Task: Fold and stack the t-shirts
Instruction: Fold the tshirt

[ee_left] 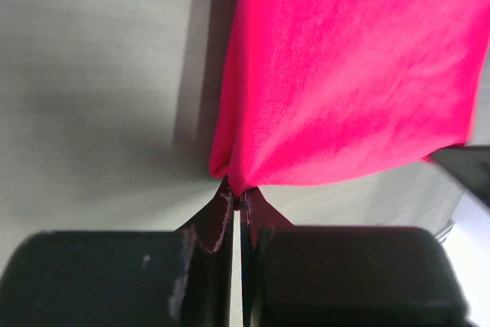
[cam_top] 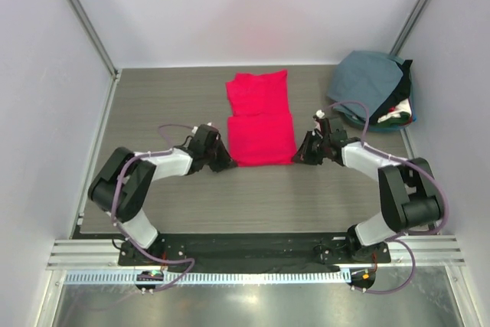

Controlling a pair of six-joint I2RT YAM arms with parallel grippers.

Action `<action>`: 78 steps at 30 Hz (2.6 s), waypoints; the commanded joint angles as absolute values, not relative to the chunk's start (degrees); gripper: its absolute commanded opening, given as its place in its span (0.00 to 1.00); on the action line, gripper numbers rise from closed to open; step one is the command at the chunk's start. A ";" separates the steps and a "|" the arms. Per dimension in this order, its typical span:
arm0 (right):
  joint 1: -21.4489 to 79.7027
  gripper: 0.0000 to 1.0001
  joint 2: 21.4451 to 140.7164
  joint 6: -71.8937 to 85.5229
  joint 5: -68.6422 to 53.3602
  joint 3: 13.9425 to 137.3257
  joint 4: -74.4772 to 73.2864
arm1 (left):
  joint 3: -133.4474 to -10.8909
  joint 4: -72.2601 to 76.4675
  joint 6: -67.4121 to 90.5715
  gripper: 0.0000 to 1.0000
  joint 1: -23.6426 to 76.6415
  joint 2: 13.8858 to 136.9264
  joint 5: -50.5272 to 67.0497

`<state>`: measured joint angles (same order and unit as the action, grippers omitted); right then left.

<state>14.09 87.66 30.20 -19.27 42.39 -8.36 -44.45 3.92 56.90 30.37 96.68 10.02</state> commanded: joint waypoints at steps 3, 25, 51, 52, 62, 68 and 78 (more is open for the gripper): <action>14.33 0.01 76.74 28.92 -20.30 41.57 -14.76 | -41.49 -3.42 55.46 0.00 31.55 85.98 8.79; 16.96 0.01 57.55 29.18 -17.41 45.07 -31.55 | -44.47 -19.68 57.83 0.00 38.76 64.25 10.37; 15.47 0.01 93.06 25.75 -9.05 79.96 -29.44 | -71.71 -19.69 49.05 0.00 21.27 92.36 17.84; 15.29 0.01 95.69 25.66 -9.05 81.02 -29.44 | -72.94 -19.69 48.87 0.00 21.10 93.85 17.58; 12.48 0.01 109.68 25.58 -11.68 94.30 -29.62 | -87.97 -18.99 51.68 0.00 17.76 110.64 18.90; 11.86 0.01 118.73 23.64 -13.62 102.47 -29.01 | -96.14 -18.63 52.56 0.00 15.30 119.17 22.15; 11.07 0.64 125.16 23.56 -10.11 109.52 -25.58 | -106.00 -19.60 47.47 0.84 13.71 127.09 18.72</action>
<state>11.44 127.66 24.10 -12.43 107.31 -28.36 -103.20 -19.99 50.43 14.04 127.33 19.57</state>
